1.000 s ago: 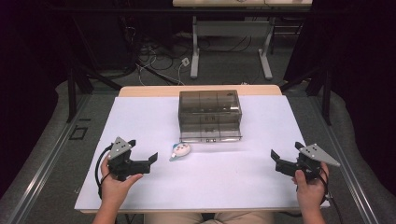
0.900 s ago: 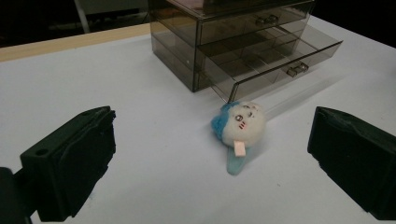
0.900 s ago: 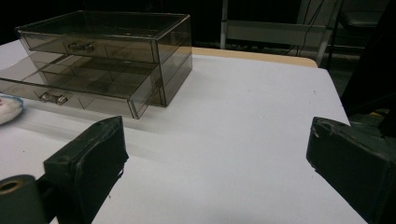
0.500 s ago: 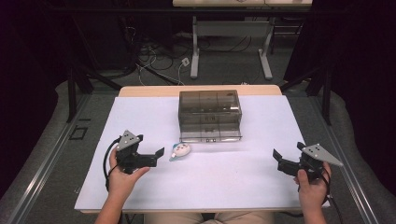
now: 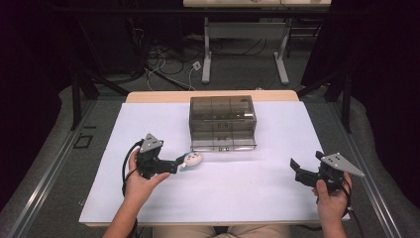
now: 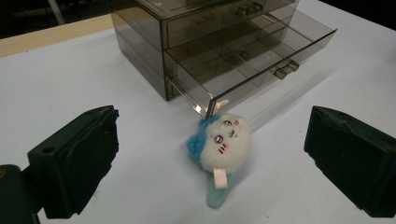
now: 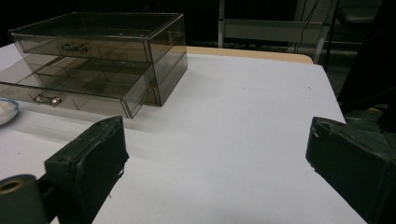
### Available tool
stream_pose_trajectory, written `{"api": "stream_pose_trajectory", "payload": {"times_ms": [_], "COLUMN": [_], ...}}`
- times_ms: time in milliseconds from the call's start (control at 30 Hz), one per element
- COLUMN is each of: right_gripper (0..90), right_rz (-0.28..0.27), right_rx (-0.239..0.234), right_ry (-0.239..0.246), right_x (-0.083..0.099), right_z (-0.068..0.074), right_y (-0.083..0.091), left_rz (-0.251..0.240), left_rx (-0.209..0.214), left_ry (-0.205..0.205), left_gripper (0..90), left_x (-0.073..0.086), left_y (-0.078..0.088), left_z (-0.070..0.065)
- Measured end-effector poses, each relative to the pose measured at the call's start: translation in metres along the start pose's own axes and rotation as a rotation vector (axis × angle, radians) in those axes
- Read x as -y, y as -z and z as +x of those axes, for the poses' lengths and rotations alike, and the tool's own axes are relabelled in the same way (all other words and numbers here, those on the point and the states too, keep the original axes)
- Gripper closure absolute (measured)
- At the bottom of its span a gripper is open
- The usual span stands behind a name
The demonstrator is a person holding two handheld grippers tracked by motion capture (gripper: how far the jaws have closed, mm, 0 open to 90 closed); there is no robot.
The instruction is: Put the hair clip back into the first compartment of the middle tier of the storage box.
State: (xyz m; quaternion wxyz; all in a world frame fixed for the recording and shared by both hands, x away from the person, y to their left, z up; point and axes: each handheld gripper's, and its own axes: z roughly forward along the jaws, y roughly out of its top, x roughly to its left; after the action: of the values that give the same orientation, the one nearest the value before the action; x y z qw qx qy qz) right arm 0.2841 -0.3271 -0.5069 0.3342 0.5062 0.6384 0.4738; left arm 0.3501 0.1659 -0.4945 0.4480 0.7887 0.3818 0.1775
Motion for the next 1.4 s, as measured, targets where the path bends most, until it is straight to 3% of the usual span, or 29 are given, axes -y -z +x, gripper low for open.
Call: {"api": "stream_pose_trajectory", "payload": {"times_ms": [267,767,1400], "right_gripper": [4.9,5.0,5.2], "right_rz": [0.002,0.008,0.009], "right_rx": [0.006,0.003,0.005], "right_ry": [0.004,0.002,0.008], "right_x": [0.001,0.000,0.001], "right_z": [-0.001,-0.001,-0.001], "right_y": [0.000,0.000,0.000], "left_rz": [0.031,0.082,0.163], "left_rx": [0.018,0.011,0.011], "left_ry": [0.001,0.027,0.017], "left_gripper": [3.8,6.6,6.7], "left_x": [-0.004,-0.001,0.005], "left_y": [-0.014,-0.037,-0.057], "left_z": [-0.004,-0.002,-0.002]}}
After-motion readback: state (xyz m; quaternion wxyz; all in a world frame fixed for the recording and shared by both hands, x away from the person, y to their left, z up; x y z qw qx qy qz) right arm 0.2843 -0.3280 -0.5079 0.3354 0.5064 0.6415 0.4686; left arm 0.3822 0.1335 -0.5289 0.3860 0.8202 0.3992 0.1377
